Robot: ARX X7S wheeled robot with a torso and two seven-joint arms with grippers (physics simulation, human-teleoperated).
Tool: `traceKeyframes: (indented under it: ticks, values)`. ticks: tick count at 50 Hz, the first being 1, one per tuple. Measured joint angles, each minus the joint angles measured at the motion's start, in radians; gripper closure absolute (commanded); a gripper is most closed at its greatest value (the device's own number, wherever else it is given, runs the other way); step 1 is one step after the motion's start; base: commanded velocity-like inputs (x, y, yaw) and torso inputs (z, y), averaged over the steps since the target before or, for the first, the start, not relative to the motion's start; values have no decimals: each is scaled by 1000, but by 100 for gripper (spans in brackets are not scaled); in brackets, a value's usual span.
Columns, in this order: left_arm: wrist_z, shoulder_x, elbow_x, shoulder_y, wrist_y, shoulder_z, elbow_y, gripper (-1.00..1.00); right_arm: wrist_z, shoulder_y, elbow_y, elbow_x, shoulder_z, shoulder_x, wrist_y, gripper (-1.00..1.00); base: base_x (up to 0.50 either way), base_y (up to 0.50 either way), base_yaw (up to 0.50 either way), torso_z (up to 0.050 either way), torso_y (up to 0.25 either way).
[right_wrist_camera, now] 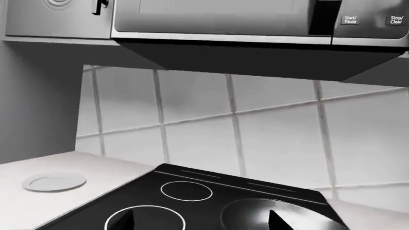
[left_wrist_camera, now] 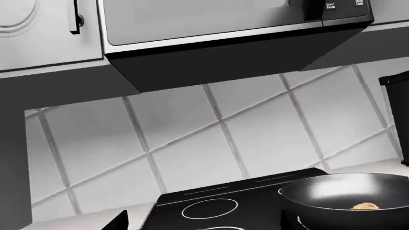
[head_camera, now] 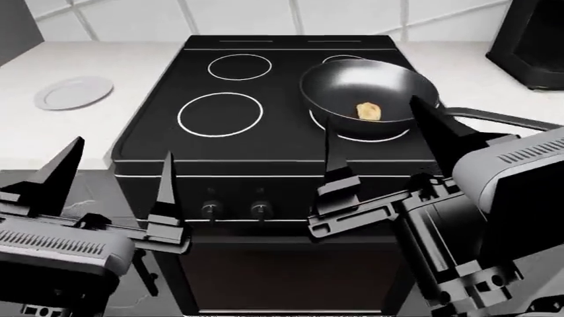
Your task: Pick the croissant and place it on the pan. Then turn on the stove to warm the croissant.
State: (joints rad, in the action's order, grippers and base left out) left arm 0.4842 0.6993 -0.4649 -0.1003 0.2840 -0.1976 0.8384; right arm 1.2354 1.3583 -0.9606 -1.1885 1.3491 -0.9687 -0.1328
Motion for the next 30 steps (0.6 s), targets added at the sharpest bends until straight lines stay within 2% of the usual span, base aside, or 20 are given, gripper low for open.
traceKeyframes:
  ticks: [15,22,30]
  values:
    - [27,-40,157,47,-95,-38,-70,-100,-27,-199,68,252,28,30,157,-100,0,0,0,-50,0]
    - [39,-56,192,62,-135,-41,-107,-100,-8,-262,68,460,73,43,121,-100,0,0,0,-50,0]
    - [42,-72,222,81,-178,-53,-149,-100,17,-343,95,626,109,47,157,-100,0,0,0,-50,0]
